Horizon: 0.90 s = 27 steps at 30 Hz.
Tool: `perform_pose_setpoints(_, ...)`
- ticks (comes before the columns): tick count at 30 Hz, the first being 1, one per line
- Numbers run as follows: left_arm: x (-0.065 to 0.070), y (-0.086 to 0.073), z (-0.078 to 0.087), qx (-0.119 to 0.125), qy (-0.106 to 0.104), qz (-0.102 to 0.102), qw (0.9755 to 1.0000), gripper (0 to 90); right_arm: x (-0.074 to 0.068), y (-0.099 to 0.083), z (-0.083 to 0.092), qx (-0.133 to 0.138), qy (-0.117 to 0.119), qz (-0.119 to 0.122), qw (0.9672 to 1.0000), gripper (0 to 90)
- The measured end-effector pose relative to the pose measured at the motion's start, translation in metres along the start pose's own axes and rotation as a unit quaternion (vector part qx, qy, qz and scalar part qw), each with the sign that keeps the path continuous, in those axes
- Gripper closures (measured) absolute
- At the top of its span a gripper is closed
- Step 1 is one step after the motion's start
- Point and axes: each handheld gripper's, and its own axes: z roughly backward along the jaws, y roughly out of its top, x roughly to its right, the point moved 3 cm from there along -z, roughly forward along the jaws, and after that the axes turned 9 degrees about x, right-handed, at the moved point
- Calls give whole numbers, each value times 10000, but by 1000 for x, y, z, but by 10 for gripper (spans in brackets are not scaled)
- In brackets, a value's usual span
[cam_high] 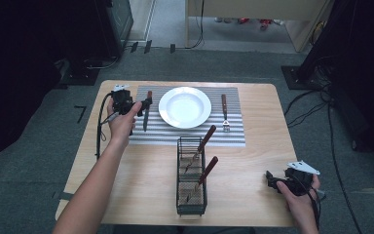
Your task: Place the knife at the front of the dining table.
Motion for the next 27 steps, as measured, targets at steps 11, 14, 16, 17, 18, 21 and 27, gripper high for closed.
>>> perform_pose_setpoints(11,10,-25,40,70,11,-474,9989,104,0,0,0,-1,1,-2,10000,0)
perform_pose_setpoints(14,10,-34,49,40,29,-548,9985,103,0,0,0,0,1,-1,10000,0)
perform_pose_setpoints(16,8,-40,55,22,20,-520,9986,103,0,0,0,-1,0,-2,10000,0)
perform_pose_setpoints(17,8,-42,57,19,63,-557,9984,103,0,0,0,-1,0,-2,10000,0)
perform_pose_setpoints(18,7,-45,61,10,103,-545,9985,103,0,0,0,-1,0,-2,10000,0)
perform_pose_setpoints(21,4,-54,72,-31,196,-589,9981,103,0,0,0,0,1,-1,10000,0)
perform_pose_setpoints(27,-4,-73,94,-22,371,-633,9973,103,0,0,0,0,-1,-1,10000,0)
